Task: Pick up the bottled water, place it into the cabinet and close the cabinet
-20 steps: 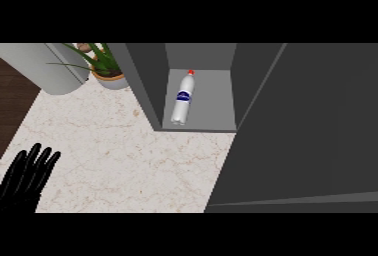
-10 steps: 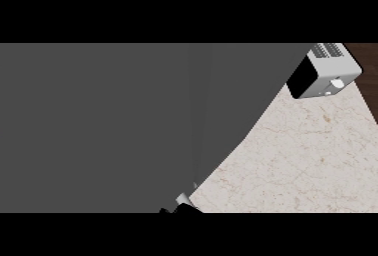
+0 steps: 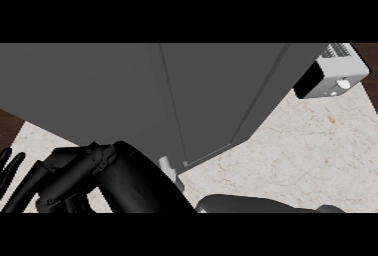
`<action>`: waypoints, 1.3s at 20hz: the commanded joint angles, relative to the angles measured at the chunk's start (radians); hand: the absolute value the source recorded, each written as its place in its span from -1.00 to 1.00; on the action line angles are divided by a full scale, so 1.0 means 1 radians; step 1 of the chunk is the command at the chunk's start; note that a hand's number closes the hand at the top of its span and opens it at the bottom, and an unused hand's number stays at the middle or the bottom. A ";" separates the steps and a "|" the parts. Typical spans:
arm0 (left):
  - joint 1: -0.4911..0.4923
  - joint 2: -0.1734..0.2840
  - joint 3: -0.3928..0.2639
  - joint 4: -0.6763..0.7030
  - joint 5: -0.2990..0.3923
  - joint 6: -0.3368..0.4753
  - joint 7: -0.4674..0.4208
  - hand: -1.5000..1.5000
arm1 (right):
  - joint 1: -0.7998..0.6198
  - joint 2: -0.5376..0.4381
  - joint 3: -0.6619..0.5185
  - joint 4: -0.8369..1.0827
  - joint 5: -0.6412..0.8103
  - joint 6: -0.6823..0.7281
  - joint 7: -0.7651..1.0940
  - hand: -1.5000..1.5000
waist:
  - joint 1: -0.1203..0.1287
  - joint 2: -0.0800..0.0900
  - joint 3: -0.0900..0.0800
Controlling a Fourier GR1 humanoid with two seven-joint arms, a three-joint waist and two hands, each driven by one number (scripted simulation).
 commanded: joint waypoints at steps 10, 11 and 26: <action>0.099 -0.022 0.094 -0.049 -0.007 -0.046 0.025 -1.00 | -0.094 0.007 -0.156 0.338 -0.338 0.503 -0.059 1.00 | -0.023 0.002 0.001; 0.099 -0.021 0.099 -0.147 0.020 0.017 0.075 -1.00 | -0.054 -0.002 -0.195 0.363 -0.320 0.572 -0.077 1.00 | -0.027 0.003 0.002; 0.085 -0.069 0.162 -0.141 0.003 -0.025 0.154 -1.00 | -0.070 -0.063 -0.373 0.639 -0.097 0.574 -0.275 1.00 | -0.039 0.002 0.002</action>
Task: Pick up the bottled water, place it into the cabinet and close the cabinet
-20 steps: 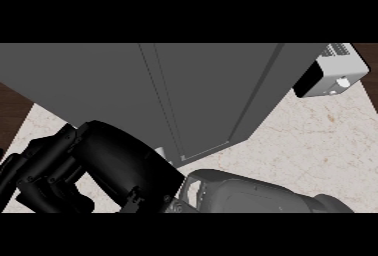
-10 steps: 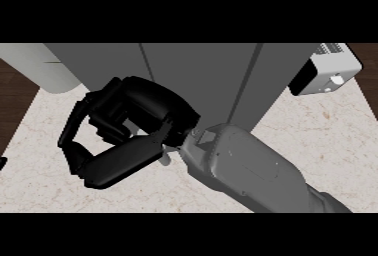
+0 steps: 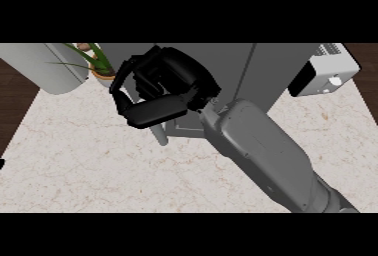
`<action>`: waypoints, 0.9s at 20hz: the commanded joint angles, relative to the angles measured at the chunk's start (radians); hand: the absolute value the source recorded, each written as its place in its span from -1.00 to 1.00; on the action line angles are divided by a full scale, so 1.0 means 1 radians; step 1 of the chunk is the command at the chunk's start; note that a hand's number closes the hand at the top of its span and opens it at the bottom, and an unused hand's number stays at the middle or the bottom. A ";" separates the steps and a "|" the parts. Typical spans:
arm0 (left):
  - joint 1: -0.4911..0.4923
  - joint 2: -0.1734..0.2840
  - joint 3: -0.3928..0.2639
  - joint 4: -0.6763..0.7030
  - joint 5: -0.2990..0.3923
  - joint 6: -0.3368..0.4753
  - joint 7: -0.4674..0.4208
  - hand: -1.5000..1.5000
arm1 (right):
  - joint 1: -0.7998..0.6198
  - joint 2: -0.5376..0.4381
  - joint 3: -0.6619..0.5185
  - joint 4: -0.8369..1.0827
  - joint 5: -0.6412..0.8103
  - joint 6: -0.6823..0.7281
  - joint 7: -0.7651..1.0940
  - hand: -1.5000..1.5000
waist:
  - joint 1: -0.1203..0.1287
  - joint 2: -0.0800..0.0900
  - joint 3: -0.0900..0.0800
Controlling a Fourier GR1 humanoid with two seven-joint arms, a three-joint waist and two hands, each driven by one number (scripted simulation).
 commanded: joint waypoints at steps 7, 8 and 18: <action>-0.029 -0.010 0.016 -0.042 0.004 0.016 0.051 -1.00 | -0.027 -0.073 -0.112 0.151 0.099 -0.055 -0.090 1.00 | -0.005 0.014 0.004; -0.024 -0.026 -0.001 -0.005 -0.008 0.004 0.038 -1.00 | -0.029 -0.092 -0.134 0.132 0.080 -0.049 -0.072 1.00 | -0.012 0.013 0.003; -0.095 -0.018 0.007 -0.031 0.003 0.038 0.091 -1.00 | -0.058 -0.102 -0.141 0.169 0.123 -0.050 -0.115 -1.00 | -0.011 0.017 0.004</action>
